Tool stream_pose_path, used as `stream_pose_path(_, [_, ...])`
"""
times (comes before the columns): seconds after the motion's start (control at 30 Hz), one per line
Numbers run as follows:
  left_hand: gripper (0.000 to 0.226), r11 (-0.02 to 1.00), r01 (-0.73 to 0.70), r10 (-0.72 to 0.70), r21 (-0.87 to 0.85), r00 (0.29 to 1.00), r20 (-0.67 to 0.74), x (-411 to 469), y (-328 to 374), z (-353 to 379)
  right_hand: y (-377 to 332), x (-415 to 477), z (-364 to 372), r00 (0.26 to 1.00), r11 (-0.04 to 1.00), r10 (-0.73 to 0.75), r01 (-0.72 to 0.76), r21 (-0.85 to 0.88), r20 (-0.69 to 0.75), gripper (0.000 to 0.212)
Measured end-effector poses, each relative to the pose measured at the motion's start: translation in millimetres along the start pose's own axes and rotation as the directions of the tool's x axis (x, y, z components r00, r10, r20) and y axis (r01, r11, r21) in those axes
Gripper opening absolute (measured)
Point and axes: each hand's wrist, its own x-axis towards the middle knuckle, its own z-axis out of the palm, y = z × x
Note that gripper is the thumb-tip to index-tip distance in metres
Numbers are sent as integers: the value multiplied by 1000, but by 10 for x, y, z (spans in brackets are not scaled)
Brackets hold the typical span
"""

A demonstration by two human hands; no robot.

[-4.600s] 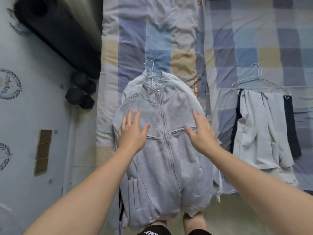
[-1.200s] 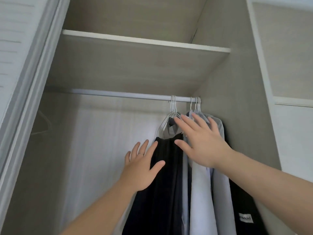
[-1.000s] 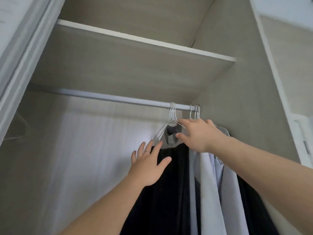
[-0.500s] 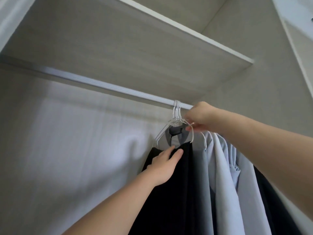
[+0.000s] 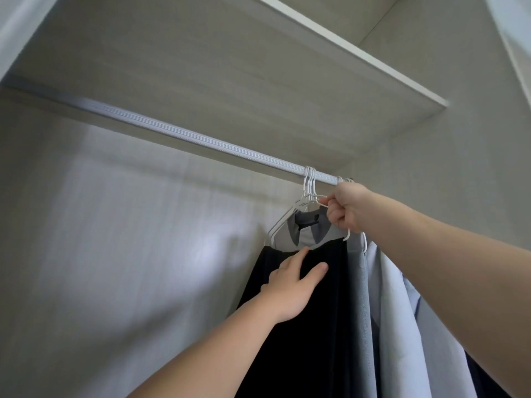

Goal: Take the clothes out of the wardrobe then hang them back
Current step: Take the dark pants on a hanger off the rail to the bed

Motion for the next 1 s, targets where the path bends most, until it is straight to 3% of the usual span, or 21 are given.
stream_pose_path(0.17, [68, 1000, 27, -27, 2, 1000, -11, -49, -63, 95, 108, -48, 77, 988, 986, -128, 137, 96, -89, 32])
stream_pose_path(0.37, [75, 999, 42, -44, -32, 998, -50, -28, -125, 75, 169, -10, 224, 977, 960, -191, 206, 188, -92, 30])
stream_pose_path(0.6, [69, 999, 9, -12, -50, 997, -72, -5, -62, 36, 167, -91, 186, 942, 928, -321, 333, 166, -96, 22])
stream_pose_path(0.77, [64, 998, -56, 56, 8, 983, -176, -83, 194, -13, -16, -351, -45, 904, 897, -422, 427, 112, -67, 9])
stream_pose_path(0.83, [63, 994, -92, 105, 58, 958, -268, -106, 319, -56, -105, -487, -235, 878, 879, -473, 476, 29, -75, 5])
stream_pose_path(0.9, [61, 985, -132, 164, 112, 920, -357, -122, 472, -85, -189, -648, -492, 825, 825, -559, 541, -166, -89, 10])
stream_pose_path(1.0, [61, 972, -165, 226, 169, 852, -472, -138, 752, -49, -325, -937, -924, 680, 589, -731, 590, -553, -54, 19])
